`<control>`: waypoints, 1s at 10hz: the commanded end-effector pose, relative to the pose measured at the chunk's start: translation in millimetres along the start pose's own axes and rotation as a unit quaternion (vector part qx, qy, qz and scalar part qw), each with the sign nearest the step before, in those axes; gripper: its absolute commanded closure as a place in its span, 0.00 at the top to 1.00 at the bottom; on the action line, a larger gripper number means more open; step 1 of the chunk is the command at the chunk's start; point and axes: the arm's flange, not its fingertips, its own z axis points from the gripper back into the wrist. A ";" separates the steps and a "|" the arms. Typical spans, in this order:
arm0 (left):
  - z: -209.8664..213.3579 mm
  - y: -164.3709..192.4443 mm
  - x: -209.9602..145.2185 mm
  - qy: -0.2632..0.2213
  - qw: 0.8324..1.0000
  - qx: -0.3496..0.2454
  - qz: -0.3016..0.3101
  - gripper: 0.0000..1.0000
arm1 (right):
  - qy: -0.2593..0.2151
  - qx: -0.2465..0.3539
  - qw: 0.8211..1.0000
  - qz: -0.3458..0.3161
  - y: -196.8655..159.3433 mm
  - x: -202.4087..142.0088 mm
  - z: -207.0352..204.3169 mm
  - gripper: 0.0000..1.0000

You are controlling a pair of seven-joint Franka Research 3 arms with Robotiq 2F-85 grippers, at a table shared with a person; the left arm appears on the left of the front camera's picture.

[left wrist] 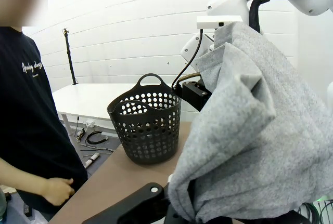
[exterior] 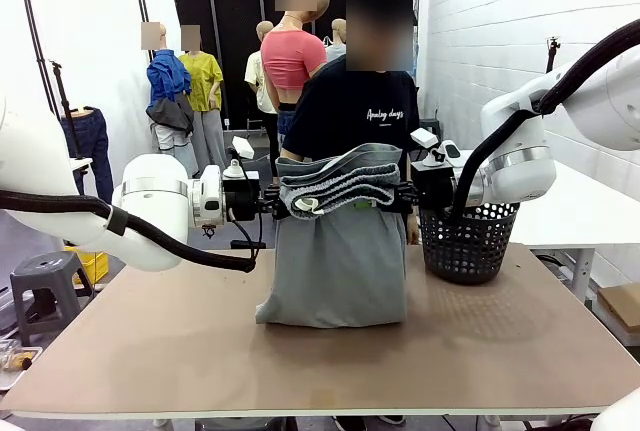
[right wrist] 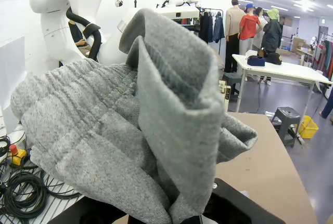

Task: Fold the training pants.
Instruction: Fold the Training pants in half.

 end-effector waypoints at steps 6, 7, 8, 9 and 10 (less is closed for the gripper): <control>-1.5 -1.8 3.7 0.003 1.000 0.004 -0.006 0.00 | -0.009 0.002 1.000 -0.003 2.1 0.0 0.3 0.00; -1.5 -1.8 3.7 0.003 1.000 0.004 -0.006 0.00 | -0.009 0.002 1.000 -0.003 2.1 0.0 0.3 0.00; -1.5 -1.8 3.7 0.003 1.000 0.004 -0.006 0.00 | -0.009 0.002 1.000 -0.003 2.1 0.0 0.3 0.00; -1.5 -1.8 3.7 0.003 1.000 0.004 -0.006 0.00 | -0.009 0.002 1.000 -0.003 2.1 0.0 0.3 0.00; -1.5 -1.8 3.7 0.003 1.000 0.004 -0.006 0.00 | -0.009 0.002 1.000 -0.003 2.1 0.0 0.3 0.00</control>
